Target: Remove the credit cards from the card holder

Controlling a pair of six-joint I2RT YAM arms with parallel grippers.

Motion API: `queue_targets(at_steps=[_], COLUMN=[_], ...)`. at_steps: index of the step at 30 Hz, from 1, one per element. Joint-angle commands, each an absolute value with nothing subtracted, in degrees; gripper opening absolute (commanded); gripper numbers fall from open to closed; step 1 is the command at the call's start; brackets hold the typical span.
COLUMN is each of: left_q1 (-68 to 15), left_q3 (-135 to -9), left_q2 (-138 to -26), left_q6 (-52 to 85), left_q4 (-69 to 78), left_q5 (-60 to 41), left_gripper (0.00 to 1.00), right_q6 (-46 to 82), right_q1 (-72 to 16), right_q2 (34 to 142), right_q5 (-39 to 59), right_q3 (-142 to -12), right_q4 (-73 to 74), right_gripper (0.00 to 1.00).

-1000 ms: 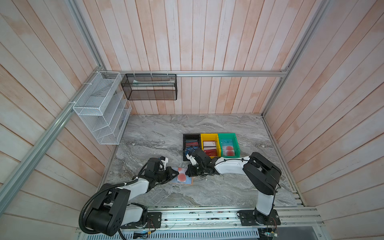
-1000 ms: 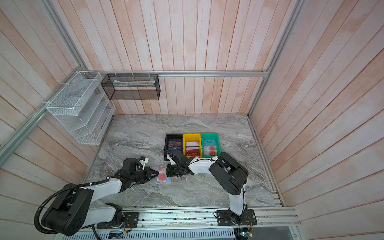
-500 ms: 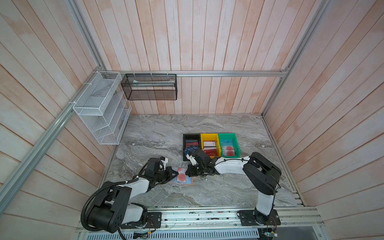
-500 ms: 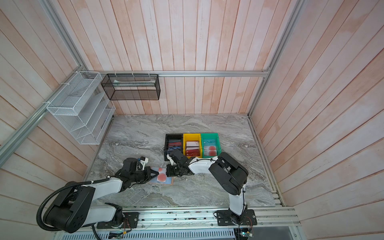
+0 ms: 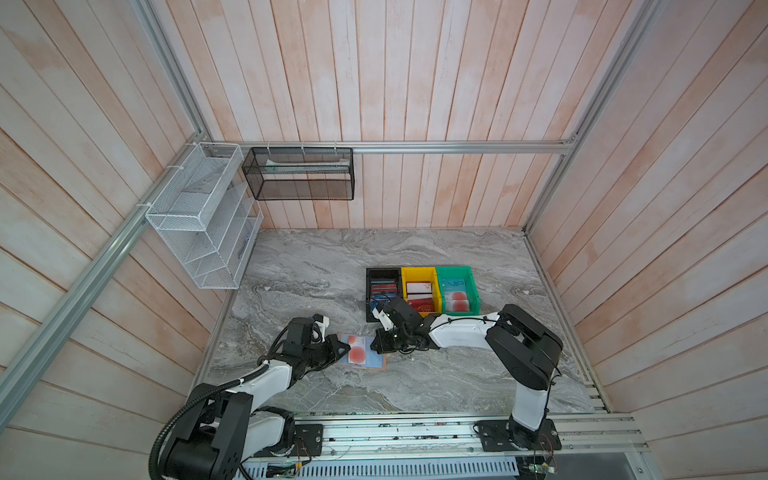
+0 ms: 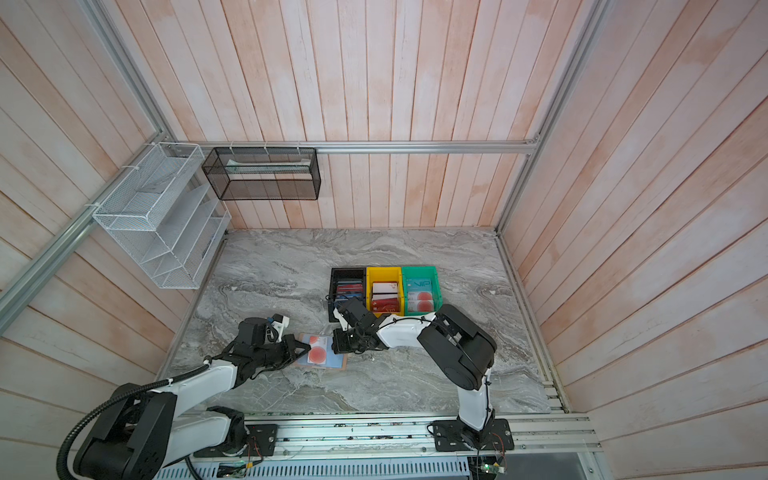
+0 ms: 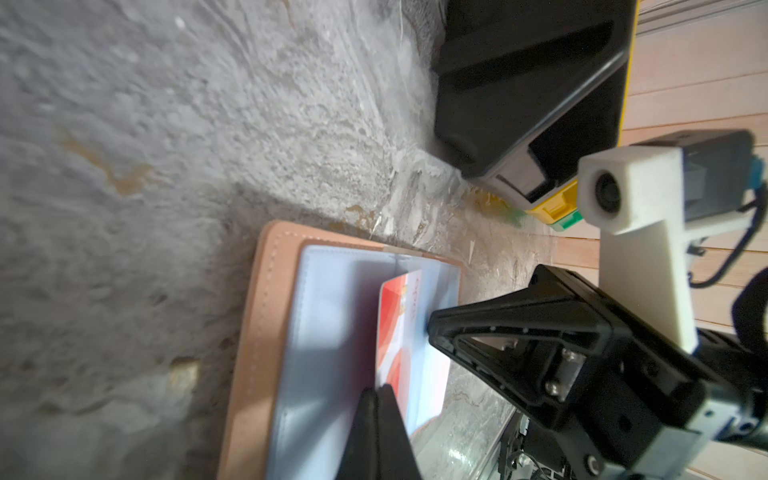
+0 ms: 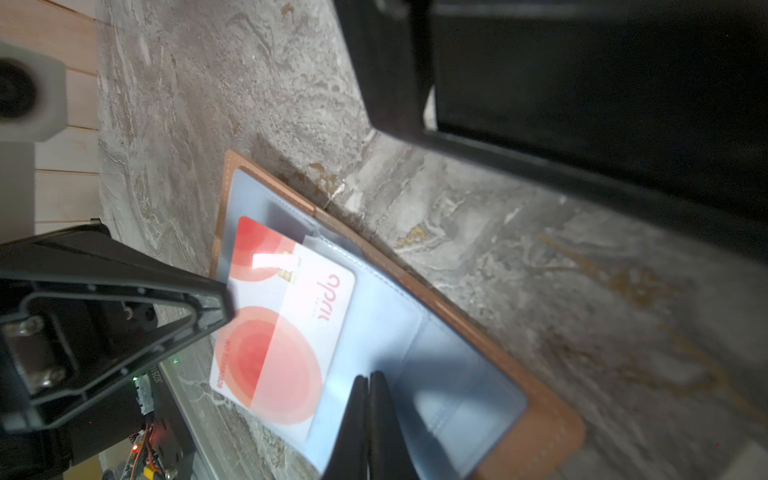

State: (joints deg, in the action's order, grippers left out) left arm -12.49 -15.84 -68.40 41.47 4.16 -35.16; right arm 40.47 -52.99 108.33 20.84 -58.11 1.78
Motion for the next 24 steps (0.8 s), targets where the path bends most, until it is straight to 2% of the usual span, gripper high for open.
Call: queue_targets(at_steps=[1, 6, 12, 13, 15, 18, 22, 24], left_q1=[-11.48, -10.75, -10.47, -10.46, -10.46, -10.46, -10.86, -11.7], left_q3=[-16.34, -19.02, -22.64, -22.84, -22.86, -20.49, -14.43, -14.13], left_q2=[-66.42, -60.09, -53.19, -52.33, -51.2, -50.45, -52.84, -54.42], left_q6=[38.9, 38.41, 40.27, 40.78, 41.58, 44.58, 55.08, 56.82], left_q4=[-2.81, -9.14, -12.26, -12.28, -11.55, -4.15, 18.57, 22.76], left_q5=[-32.52, -31.36, -32.49, -32.88, -33.74, -39.07, -49.25, -50.05], left_gripper=[0.0, 0.0, 0.0, 0.0, 0.0, 0.0, 0.0, 0.0], right_q6=[39.95, 38.81, 37.97, 37.84, 38.01, 39.89, 44.86, 46.07], right_q1=[-53.18, -53.06, -52.35, -51.97, -51.17, -48.96, -46.29, -46.14], right_q2=[110.19, 106.1, 96.28, 94.62, 91.7, 88.16, 87.02, 87.39], right_q5=[19.83, 18.82, 18.67, 19.11, 20.57, 26.96, 36.53, 37.93], right_q3=[-56.31, -56.03, -55.42, -55.3, -54.44, -51.63, -46.95, -45.97], right_q4=[-3.7, -4.74, -4.96, -5.05, -3.94, 1.2, 11.49, 13.94], right_gripper=[0.0, 0.0, 0.0, 0.01, 0.08, 0.17, 0.22, 0.24])
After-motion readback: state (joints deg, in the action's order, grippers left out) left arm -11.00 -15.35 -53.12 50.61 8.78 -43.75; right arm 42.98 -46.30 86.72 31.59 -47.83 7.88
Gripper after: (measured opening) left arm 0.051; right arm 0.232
